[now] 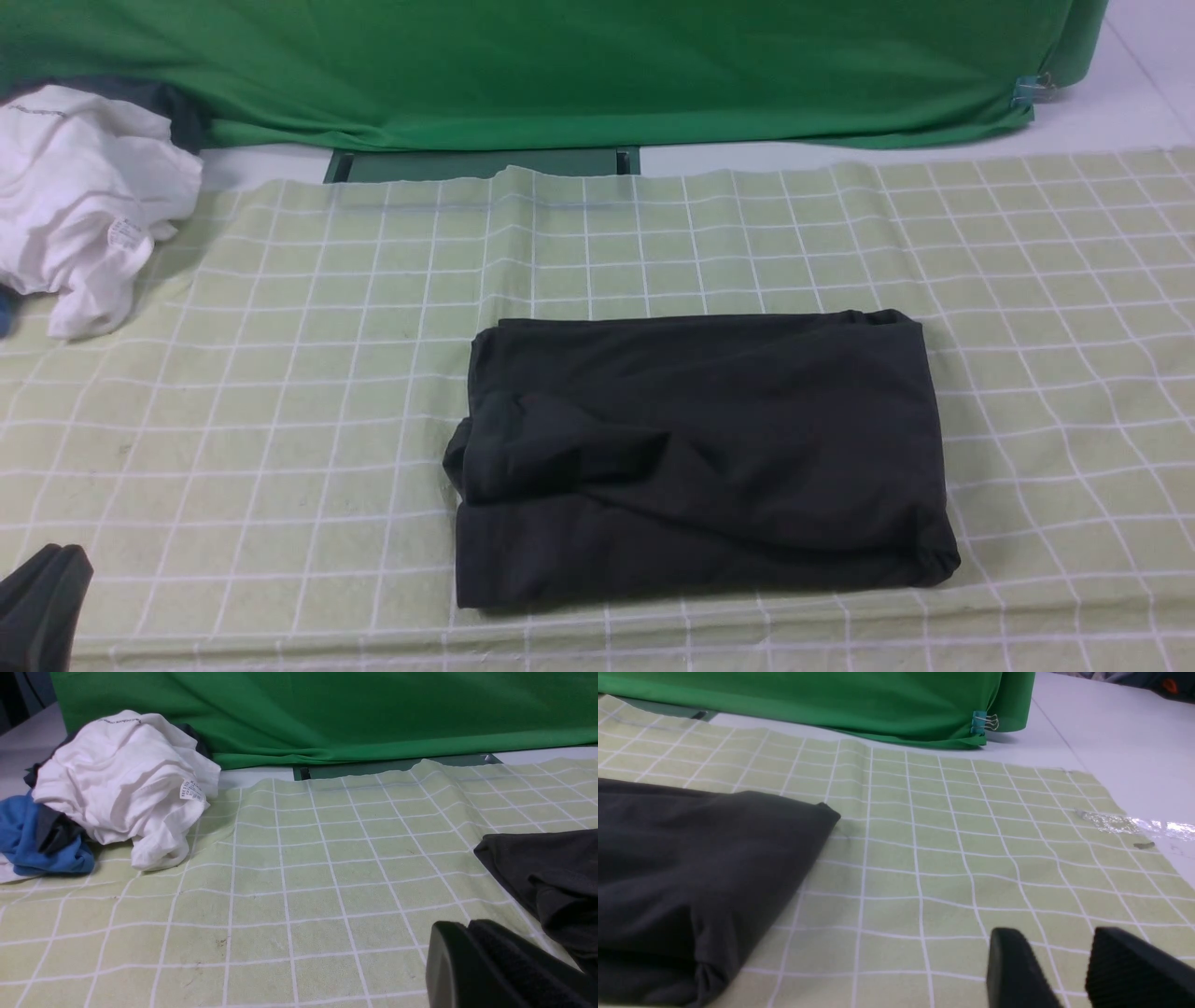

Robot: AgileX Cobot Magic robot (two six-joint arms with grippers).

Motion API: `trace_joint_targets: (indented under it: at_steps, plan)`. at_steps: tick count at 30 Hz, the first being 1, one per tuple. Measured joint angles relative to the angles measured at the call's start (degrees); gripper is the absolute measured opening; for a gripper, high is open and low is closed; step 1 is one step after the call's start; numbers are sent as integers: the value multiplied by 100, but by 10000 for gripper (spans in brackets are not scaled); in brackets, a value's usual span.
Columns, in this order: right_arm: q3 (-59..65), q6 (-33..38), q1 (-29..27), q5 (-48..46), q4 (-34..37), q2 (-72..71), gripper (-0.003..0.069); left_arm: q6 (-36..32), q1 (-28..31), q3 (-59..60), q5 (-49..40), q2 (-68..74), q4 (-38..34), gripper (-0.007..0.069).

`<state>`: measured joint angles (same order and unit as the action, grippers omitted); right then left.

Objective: Fold a long-sleeved shirt over a green coffee tablecloth.

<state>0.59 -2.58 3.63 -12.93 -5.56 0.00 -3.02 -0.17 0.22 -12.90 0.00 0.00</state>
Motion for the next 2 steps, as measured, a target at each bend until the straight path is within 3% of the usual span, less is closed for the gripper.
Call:
trace_joint_targets:
  at_steps: [2]
  plan:
    - [0,0,0,0,0,0,240,0,0,0,0,0,0,15]
